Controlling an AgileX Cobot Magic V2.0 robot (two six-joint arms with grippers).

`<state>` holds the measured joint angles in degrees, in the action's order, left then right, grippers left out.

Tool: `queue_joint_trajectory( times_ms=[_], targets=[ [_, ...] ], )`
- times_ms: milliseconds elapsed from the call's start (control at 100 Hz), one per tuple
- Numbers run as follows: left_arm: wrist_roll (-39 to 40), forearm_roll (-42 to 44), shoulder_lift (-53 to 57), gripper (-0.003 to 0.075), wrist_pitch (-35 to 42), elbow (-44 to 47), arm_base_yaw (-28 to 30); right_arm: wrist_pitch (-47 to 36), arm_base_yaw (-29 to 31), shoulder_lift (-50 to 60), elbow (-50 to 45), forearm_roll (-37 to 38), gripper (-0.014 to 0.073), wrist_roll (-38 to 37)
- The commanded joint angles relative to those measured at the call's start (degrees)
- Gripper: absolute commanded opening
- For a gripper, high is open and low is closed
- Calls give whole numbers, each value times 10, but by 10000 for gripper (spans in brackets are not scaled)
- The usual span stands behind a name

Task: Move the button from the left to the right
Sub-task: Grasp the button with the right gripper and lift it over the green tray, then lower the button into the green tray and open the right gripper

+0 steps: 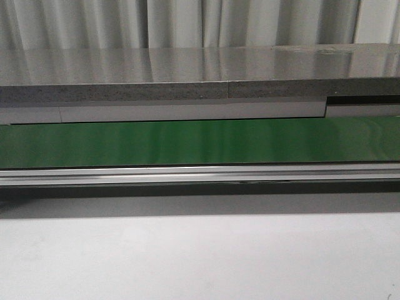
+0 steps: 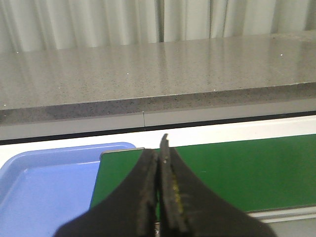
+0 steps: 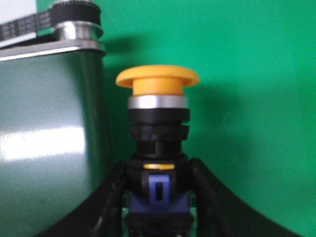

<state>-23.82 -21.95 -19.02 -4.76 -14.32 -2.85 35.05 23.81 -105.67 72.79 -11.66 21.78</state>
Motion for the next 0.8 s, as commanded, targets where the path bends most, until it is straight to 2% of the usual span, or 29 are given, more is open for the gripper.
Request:
queue_joint_trajectory(
  times_ms=[0, 790],
  targets=[
    [1, -7, -4, -20, 48, -15, -5, -26, 6, 15, 18, 1, 183, 5],
    [1, -7, -4, -20, 48, -15, -5, -30, 8, 2, 18, 2, 187, 5]
  ],
)
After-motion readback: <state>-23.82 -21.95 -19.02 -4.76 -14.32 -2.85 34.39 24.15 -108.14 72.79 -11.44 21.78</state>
